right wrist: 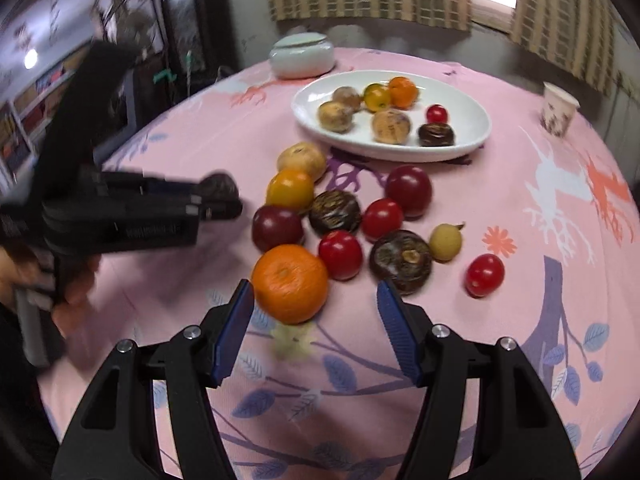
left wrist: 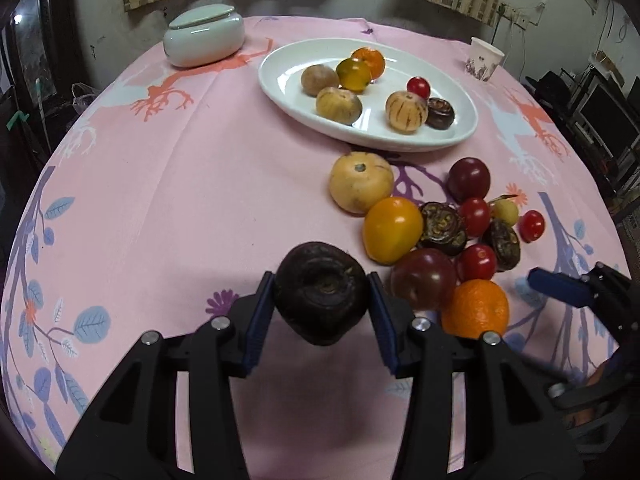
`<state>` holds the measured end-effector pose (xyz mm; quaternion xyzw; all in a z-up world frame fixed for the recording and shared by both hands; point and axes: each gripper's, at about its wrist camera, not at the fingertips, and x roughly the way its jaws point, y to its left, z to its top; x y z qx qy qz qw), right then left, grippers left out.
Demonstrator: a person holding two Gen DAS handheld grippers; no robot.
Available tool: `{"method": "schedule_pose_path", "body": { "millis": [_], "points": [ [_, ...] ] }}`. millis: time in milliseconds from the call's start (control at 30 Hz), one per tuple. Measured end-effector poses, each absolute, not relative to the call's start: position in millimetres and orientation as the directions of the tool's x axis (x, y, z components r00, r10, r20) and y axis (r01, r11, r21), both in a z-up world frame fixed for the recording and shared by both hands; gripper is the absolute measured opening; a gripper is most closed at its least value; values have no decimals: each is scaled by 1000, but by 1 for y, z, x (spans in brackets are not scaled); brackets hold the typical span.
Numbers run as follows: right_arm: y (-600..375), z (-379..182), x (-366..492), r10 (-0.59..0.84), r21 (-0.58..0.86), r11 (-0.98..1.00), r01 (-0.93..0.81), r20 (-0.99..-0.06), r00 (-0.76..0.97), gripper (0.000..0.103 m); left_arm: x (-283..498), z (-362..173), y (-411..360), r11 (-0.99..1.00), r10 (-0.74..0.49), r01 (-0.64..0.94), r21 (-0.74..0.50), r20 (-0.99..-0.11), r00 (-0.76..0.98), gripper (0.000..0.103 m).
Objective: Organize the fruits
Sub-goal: 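Grasp the dark purple round fruit with the left tool, then grasp another mandarin orange with the right tool, then carry both fruits onto the white plate and open both tools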
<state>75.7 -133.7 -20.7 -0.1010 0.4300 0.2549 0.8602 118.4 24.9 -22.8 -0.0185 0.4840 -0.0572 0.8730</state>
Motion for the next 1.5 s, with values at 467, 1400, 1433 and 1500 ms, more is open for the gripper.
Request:
{"method": "schedule_pose_path", "body": {
  "millis": [467, 1400, 1433, 1500],
  "points": [
    [-103, -37, 93, 265, -1, 863, -505, -850, 455, 46, 101, -1, 55, 988, -153, 58, -146, -817, 555, 47],
    [-173, 71, 149, 262, -30, 921, -388, -688, 676, 46, 161, 64, 2, 977, -207, 169, -130, -771, 603, 47],
    [-170, 68, 160, 262, -27, 921, -389, -696, 669, 46, 171, 64, -1, 978, -200, 170, -120, -773, 602, 47],
    [-166, 62, 181, 265, -23, 918, -395, -705, 657, 46, 194, 60, -6, 978, -202, 165, -128, -779, 593, 47]
  ]
}}
